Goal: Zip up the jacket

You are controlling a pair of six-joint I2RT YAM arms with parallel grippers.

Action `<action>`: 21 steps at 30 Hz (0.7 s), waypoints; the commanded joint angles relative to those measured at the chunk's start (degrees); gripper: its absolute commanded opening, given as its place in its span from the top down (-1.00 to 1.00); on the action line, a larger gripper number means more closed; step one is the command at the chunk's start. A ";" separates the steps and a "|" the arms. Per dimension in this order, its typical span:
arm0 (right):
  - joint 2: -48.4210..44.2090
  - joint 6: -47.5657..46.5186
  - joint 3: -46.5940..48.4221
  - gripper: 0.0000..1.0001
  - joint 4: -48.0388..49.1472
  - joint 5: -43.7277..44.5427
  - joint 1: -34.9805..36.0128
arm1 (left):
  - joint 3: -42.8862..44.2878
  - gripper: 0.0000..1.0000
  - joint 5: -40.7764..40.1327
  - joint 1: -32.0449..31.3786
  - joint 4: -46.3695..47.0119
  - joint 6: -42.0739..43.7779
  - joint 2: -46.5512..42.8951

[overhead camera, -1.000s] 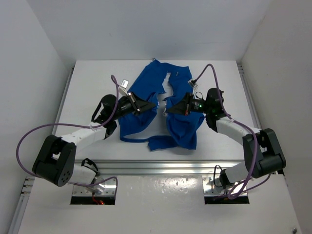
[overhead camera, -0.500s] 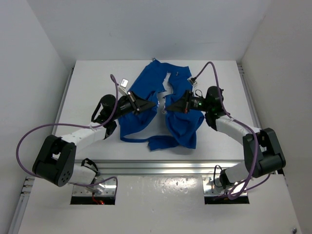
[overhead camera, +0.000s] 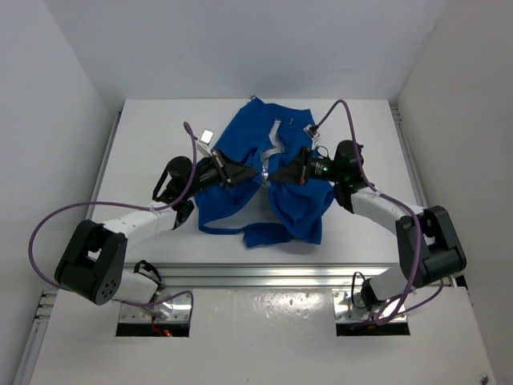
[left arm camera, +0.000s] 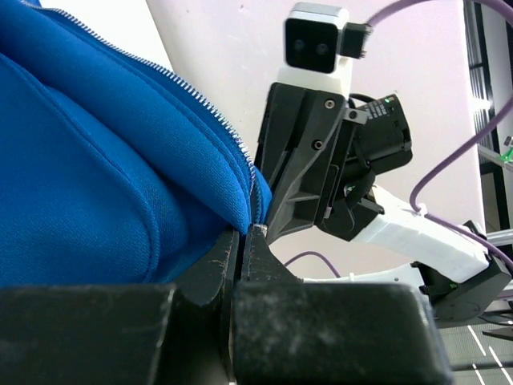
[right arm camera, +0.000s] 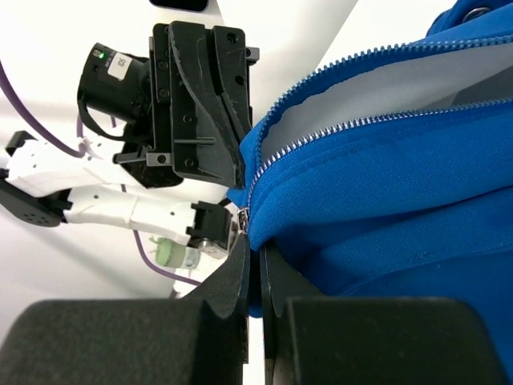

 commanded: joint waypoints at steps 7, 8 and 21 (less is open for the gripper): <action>-0.57 5.40 1.10 0.99 7.86 -4.18 0.42 | -0.42 1.00 3.91 -0.32 12.22 0.42 -1.84; -0.74 5.57 0.75 0.99 7.86 -4.62 0.24 | -0.42 1.00 3.91 -0.31 12.22 0.42 -1.84; -1.36 7.07 1.09 0.99 8.74 -4.72 0.42 | -2.09 1.00 3.91 -0.31 12.93 0.42 -2.36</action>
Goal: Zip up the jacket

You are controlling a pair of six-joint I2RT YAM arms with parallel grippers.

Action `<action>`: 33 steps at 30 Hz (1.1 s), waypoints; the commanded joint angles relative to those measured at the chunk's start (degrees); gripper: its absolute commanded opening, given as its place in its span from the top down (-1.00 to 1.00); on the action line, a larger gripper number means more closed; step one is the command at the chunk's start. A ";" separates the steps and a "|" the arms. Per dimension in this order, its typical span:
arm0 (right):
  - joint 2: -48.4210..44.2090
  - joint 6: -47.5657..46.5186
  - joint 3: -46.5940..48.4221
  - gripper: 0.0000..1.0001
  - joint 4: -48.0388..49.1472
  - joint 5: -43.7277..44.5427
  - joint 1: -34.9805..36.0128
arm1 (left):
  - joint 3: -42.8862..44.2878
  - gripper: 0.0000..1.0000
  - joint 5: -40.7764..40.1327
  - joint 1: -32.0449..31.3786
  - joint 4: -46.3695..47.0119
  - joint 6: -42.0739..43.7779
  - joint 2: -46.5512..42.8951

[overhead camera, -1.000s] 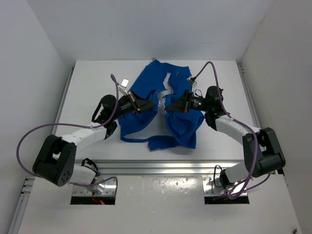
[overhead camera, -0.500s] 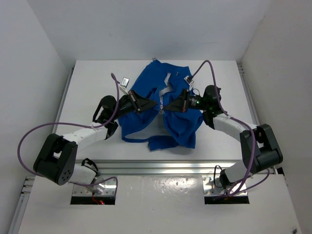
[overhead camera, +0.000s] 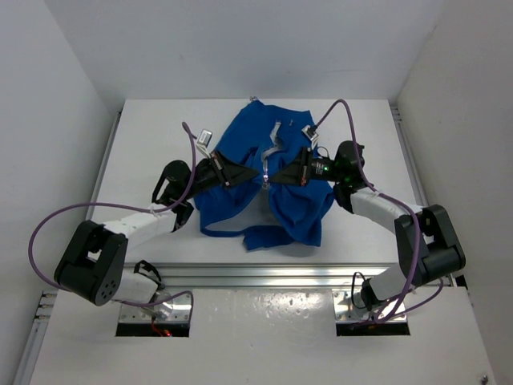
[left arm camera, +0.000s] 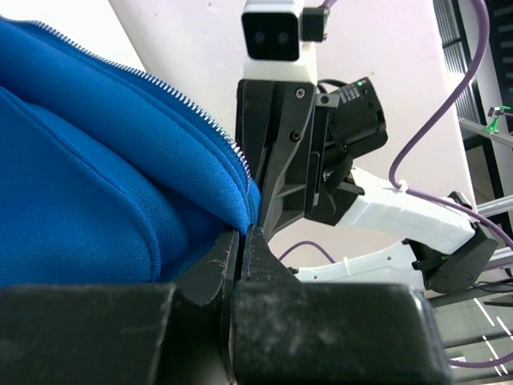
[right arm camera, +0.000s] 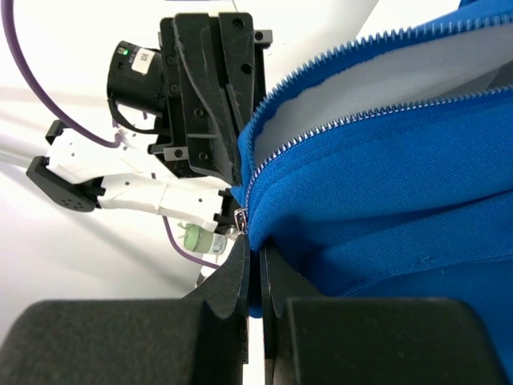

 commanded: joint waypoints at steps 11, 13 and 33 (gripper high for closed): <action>-3.46 0.80 0.11 0.99 3.90 -0.98 -0.77 | -0.57 1.00 1.02 1.26 4.42 0.18 -3.51; -3.46 0.88 -0.16 0.99 3.82 -0.98 -0.95 | -0.56 1.00 1.02 1.27 4.42 0.18 -3.51; -1.62 1.06 0.98 0.99 3.64 -0.54 0.02 | 1.72 1.00 -0.04 0.13 5.56 -1.49 -1.84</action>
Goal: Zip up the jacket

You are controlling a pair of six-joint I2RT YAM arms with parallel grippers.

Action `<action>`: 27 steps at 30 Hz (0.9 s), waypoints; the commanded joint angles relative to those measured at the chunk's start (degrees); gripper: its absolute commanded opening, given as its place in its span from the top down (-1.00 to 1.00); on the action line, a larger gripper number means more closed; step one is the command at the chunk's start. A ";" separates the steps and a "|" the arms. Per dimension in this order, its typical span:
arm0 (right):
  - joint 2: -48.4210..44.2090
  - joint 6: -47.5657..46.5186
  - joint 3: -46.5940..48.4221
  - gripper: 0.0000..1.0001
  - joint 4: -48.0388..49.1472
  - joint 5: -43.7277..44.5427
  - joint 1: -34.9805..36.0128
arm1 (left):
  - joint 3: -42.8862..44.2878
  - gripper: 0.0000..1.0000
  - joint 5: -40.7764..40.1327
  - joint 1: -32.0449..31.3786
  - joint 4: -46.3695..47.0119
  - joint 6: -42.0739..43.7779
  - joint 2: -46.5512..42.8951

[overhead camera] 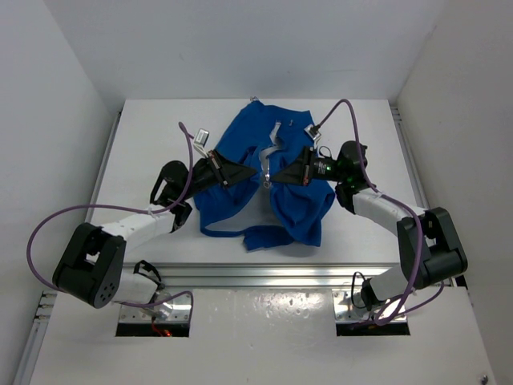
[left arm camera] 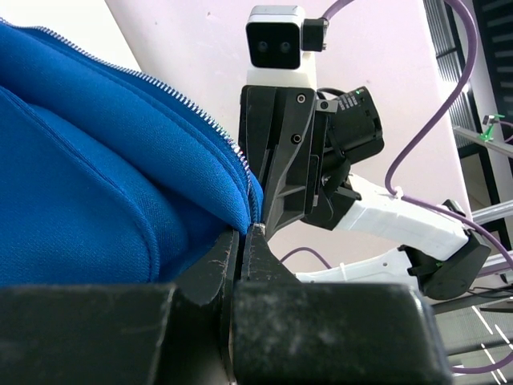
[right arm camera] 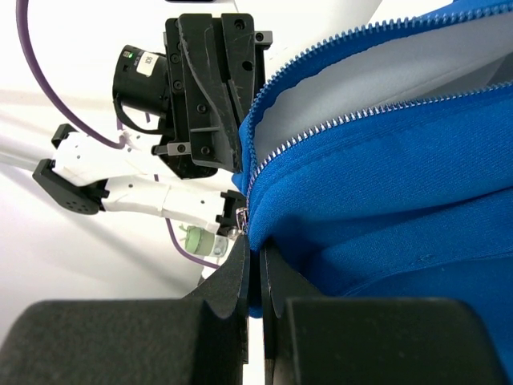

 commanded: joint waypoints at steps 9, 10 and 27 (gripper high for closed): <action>0.18 0.25 1.77 0.99 3.42 0.05 0.92 | 2.99 1.00 -0.06 -1.63 5.85 -1.28 0.38; 0.27 0.16 1.60 0.99 3.42 0.14 1.00 | 2.99 1.00 -0.06 -1.63 5.85 -1.28 0.38; 0.53 0.60 2.03 0.99 3.51 0.58 1.00 | 1.94 1.00 -0.59 -3.21 5.15 -1.28 0.38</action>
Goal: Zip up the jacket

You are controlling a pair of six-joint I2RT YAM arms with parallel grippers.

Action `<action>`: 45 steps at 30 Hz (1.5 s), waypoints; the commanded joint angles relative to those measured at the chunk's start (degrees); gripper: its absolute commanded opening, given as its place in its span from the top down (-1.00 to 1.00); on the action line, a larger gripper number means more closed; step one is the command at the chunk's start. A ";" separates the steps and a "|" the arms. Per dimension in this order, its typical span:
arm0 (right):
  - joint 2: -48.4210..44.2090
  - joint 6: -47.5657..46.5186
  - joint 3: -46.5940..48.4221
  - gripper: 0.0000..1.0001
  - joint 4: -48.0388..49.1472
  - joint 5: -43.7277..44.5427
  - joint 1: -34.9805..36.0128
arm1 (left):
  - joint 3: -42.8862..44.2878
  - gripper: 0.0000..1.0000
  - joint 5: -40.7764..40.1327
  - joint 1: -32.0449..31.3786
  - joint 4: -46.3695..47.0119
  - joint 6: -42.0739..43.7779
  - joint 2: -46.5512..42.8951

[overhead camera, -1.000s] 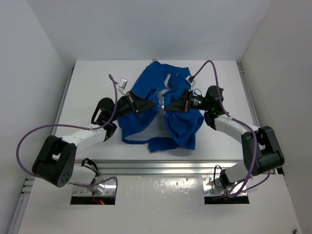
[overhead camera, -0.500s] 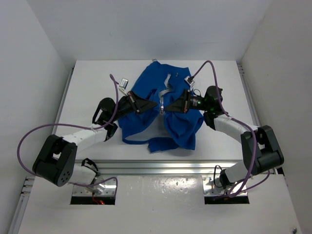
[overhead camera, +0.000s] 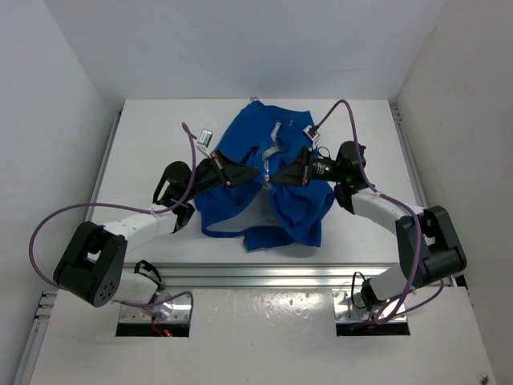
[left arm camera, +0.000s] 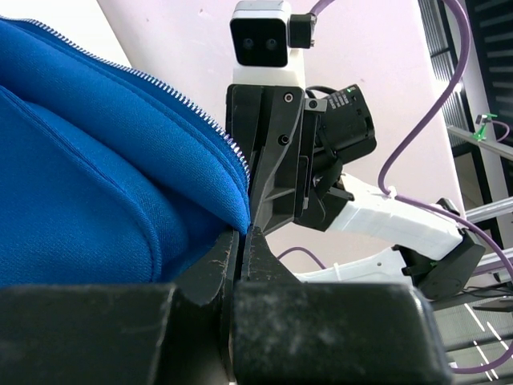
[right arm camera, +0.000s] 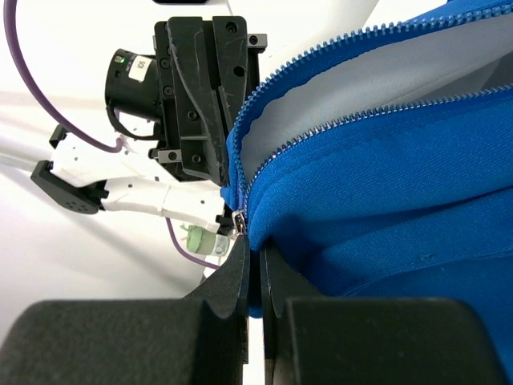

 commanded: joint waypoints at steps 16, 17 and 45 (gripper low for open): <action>-0.83 1.11 2.37 0.99 2.89 0.38 0.57 | -2.52 1.00 4.49 -2.47 -0.92 10.75 -3.69; -0.74 1.02 2.19 0.99 2.81 0.30 0.57 | -2.52 1.00 5.11 -2.47 -1.61 11.45 -3.69; -0.83 2.60 -1.94 0.99 5.88 -0.94 1.01 | 2.22 0.71 13.73 -3.70 -1.44 17.35 -1.40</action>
